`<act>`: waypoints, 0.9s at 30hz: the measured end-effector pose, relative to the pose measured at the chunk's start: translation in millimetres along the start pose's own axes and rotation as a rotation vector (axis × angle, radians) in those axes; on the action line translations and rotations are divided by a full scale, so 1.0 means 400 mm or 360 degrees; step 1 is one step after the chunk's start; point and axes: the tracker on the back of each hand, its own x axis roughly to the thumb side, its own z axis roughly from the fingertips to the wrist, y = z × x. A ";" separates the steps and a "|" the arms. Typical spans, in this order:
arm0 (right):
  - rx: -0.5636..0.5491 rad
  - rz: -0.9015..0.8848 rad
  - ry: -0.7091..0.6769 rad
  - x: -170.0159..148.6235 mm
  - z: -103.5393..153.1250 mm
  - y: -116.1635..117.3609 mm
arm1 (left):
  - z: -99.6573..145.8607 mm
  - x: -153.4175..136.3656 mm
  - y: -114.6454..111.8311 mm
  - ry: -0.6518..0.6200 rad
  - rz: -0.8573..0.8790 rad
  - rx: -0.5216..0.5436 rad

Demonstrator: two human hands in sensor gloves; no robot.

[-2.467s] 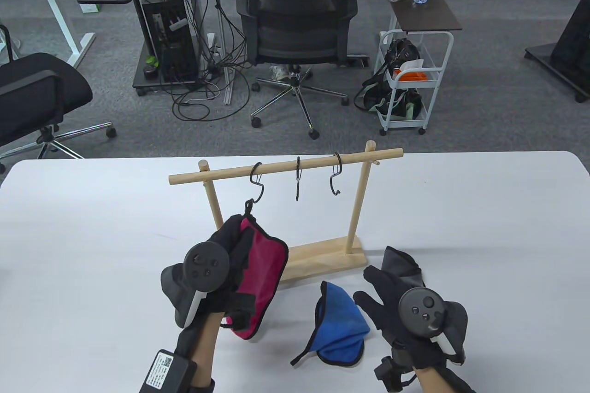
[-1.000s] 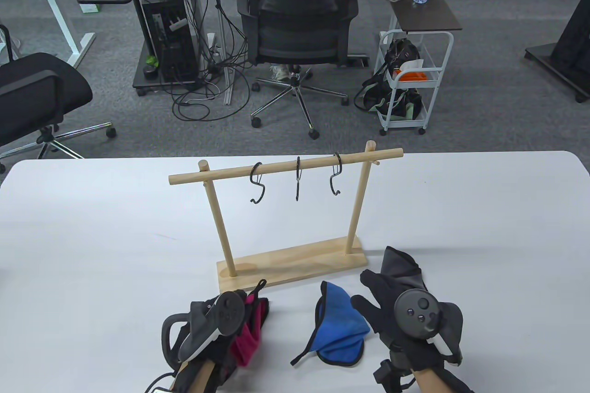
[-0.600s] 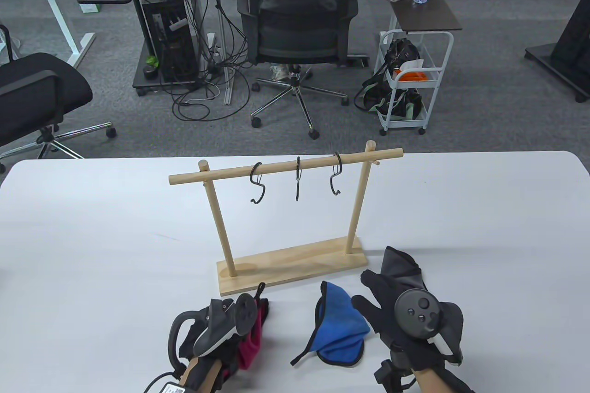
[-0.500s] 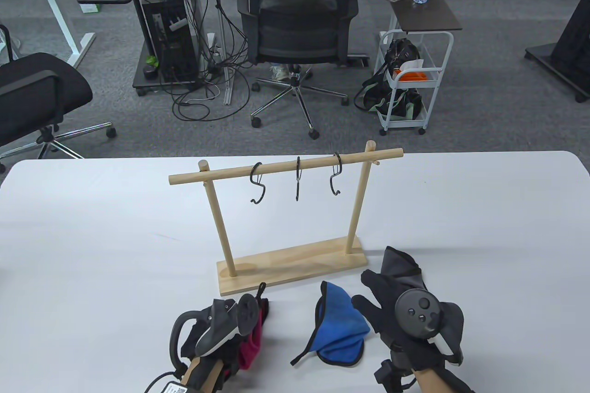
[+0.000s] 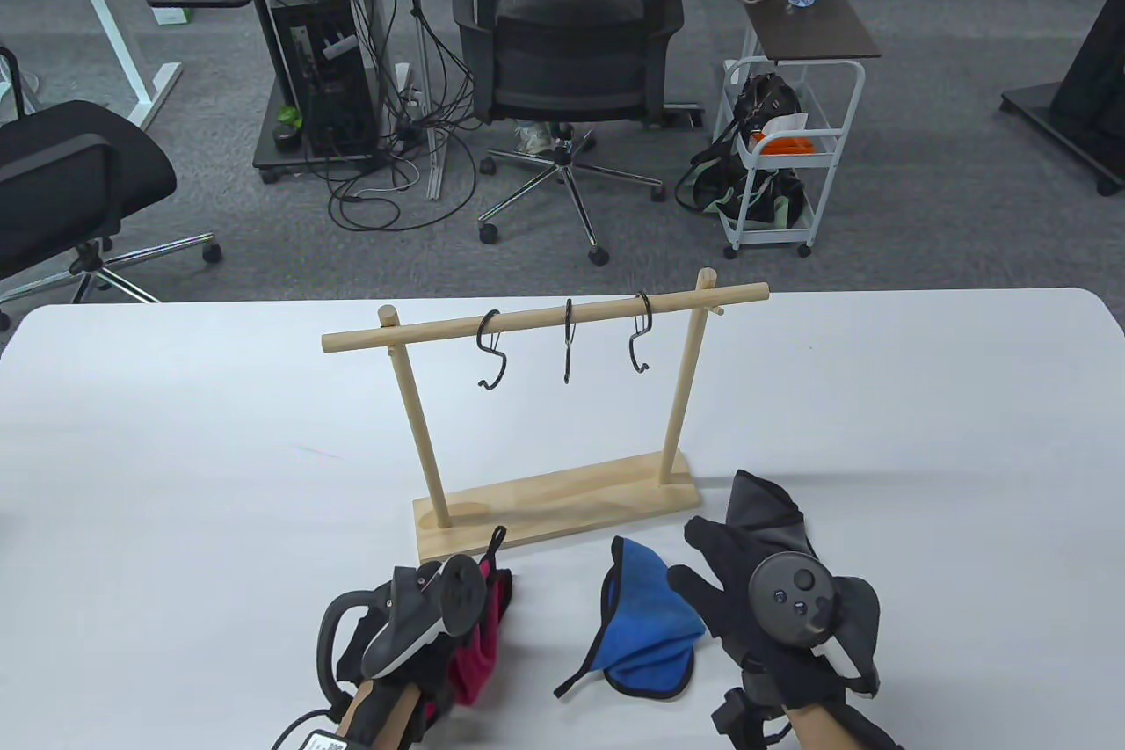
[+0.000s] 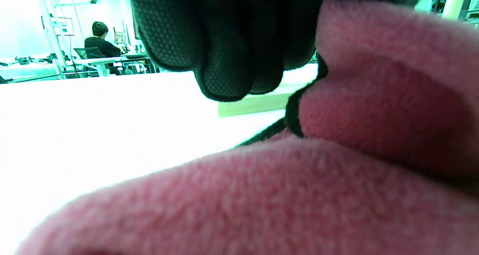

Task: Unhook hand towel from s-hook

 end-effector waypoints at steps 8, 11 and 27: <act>0.0004 -0.0002 -0.0013 0.003 0.001 0.003 | 0.022 0.008 0.073 -0.0032 0.0050 0.0153; 0.0003 -0.0002 -0.0025 0.006 0.003 0.003 | 0.031 0.009 0.112 -0.0036 0.0107 0.0243; 0.0011 0.0044 -0.0112 0.035 0.017 0.010 | 0.102 0.056 0.204 -0.0118 0.0535 0.0640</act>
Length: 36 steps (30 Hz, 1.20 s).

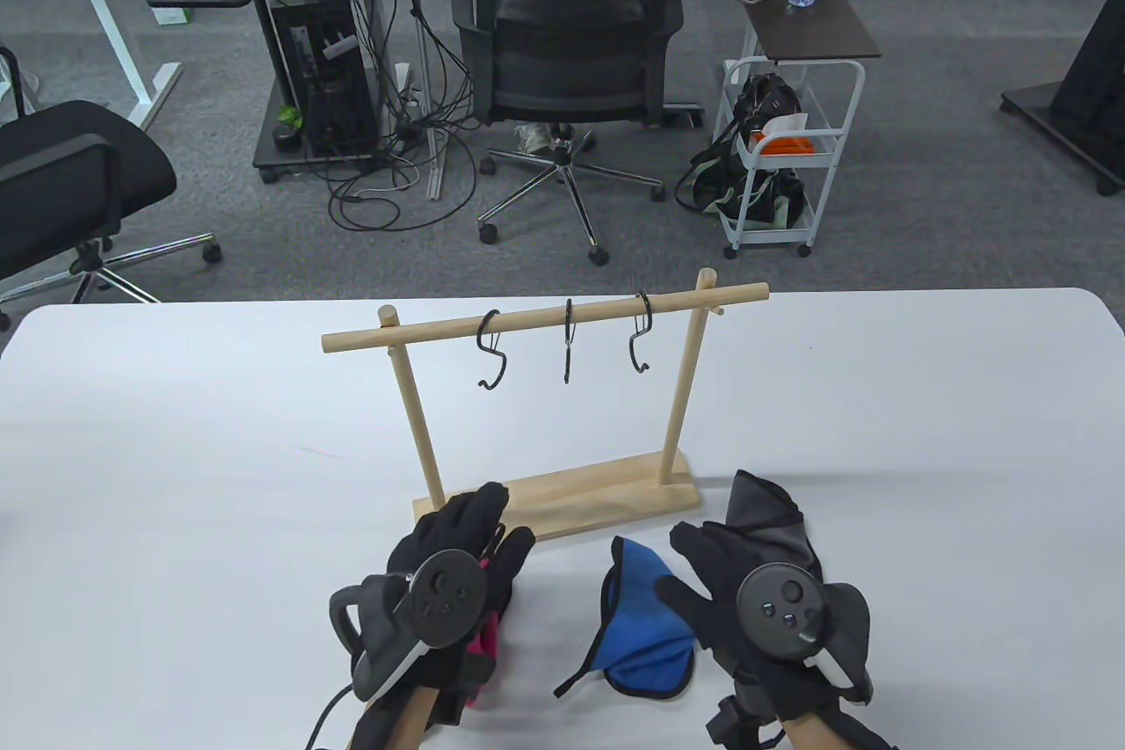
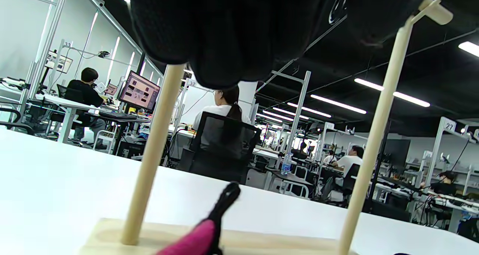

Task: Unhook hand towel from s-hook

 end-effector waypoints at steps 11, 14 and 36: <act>0.0009 0.0028 -0.0031 0.008 0.003 0.006 | 0.026 0.022 -0.050 -0.0074 0.0076 0.0035; 0.0005 0.0032 -0.0037 0.009 0.004 0.008 | 0.034 0.023 -0.060 -0.0096 0.0071 0.0012; -0.0008 0.0042 -0.0039 0.007 0.008 0.006 | 0.043 0.028 -0.095 -0.0110 0.0042 -0.0107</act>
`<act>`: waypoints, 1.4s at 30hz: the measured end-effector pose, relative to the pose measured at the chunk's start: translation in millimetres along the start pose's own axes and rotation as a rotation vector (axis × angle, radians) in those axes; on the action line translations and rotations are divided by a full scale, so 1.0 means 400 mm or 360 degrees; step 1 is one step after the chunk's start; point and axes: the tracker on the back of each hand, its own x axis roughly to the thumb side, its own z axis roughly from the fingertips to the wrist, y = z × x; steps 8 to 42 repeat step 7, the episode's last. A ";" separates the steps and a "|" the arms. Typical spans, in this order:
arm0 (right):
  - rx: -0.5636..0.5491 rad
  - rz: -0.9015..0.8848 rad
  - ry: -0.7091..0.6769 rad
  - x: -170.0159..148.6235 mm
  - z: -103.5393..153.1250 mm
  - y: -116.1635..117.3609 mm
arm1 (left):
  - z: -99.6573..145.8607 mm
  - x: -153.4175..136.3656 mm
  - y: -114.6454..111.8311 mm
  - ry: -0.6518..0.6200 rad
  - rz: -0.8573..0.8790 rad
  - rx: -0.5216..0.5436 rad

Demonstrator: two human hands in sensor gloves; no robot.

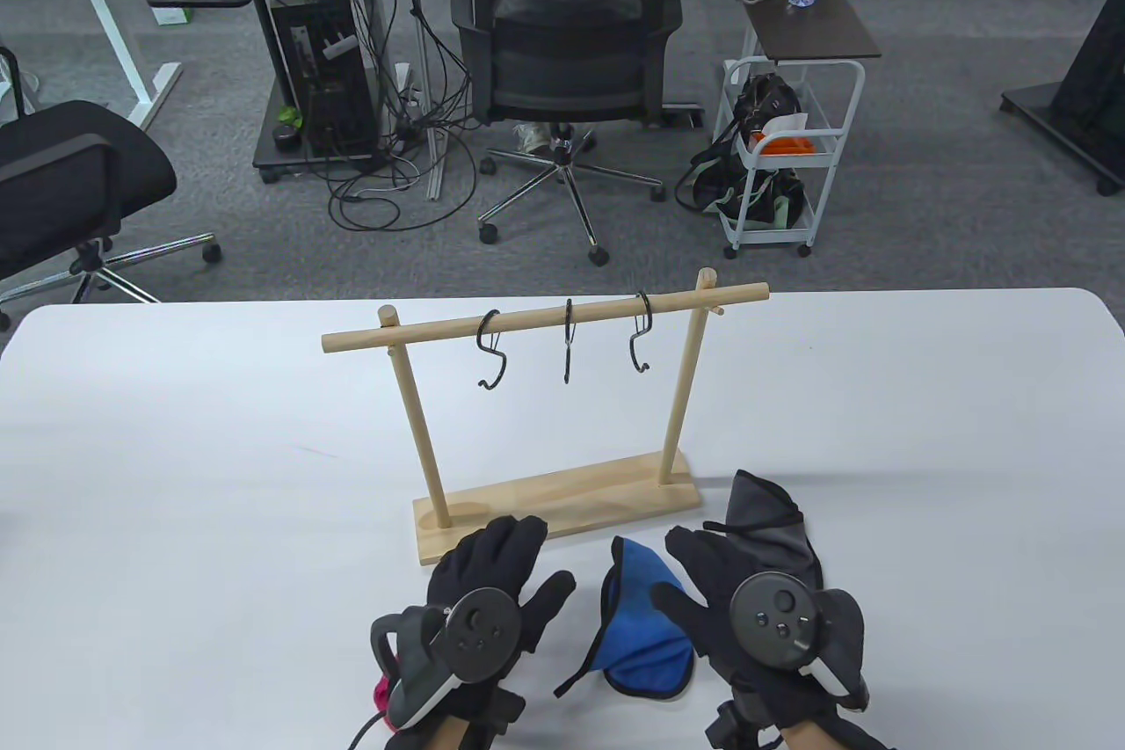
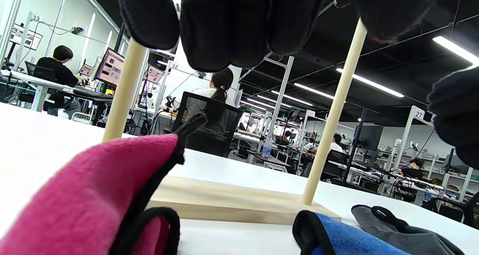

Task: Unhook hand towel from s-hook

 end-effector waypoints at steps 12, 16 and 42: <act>0.0002 0.0004 0.0001 0.001 0.000 0.000 | 0.001 -0.001 0.001 0.0003 0.0001 0.0005; 0.0002 0.0004 0.0001 0.001 0.000 0.000 | 0.001 -0.001 0.001 0.0003 0.0001 0.0005; 0.0002 0.0004 0.0001 0.001 0.000 0.000 | 0.001 -0.001 0.001 0.0003 0.0001 0.0005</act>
